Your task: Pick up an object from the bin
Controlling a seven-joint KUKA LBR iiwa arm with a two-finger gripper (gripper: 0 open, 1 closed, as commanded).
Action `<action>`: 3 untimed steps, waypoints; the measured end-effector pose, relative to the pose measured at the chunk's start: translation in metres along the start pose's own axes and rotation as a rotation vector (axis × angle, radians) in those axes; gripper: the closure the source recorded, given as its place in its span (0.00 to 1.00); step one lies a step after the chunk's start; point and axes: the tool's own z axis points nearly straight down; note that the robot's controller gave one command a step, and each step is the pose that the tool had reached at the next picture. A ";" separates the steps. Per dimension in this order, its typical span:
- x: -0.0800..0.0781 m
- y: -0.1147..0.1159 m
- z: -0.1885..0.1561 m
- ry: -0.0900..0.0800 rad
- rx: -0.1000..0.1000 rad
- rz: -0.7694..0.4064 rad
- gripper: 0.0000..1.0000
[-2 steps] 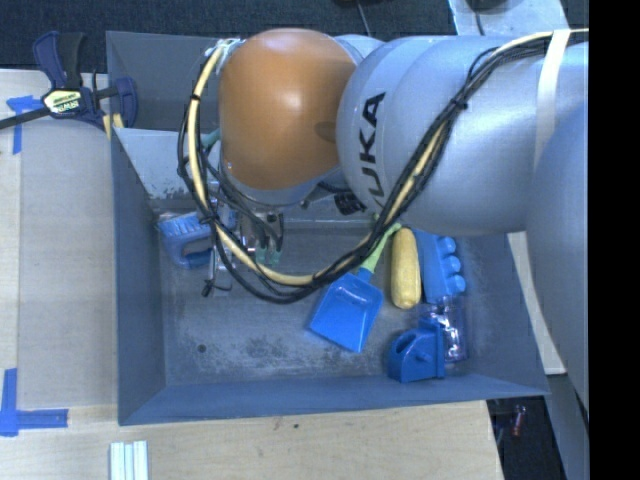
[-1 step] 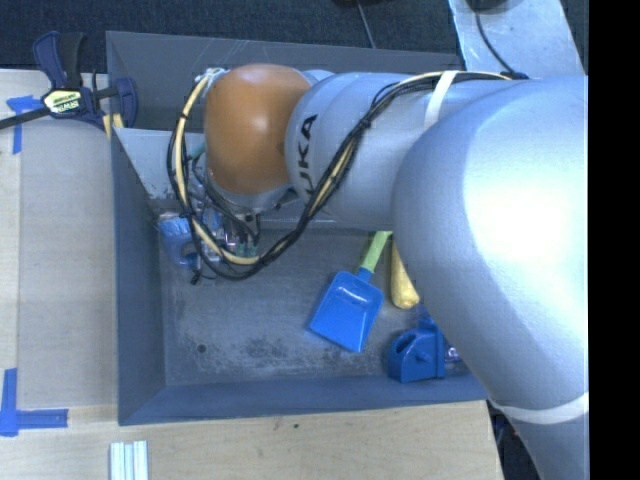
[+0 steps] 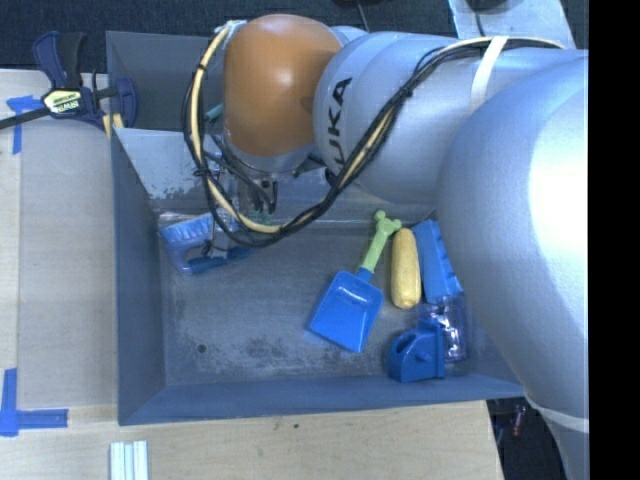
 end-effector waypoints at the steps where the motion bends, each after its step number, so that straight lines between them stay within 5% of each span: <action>1: 0.005 0.006 0.087 -0.003 -0.002 -0.054 0.00; 2: -0.001 0.013 0.094 -0.012 -0.005 -0.207 0.00; 3: 0.000 0.007 0.081 -0.014 -0.007 -0.060 1.00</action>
Offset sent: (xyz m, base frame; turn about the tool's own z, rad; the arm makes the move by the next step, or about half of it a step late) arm 0.0018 0.0128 -0.0956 -0.2074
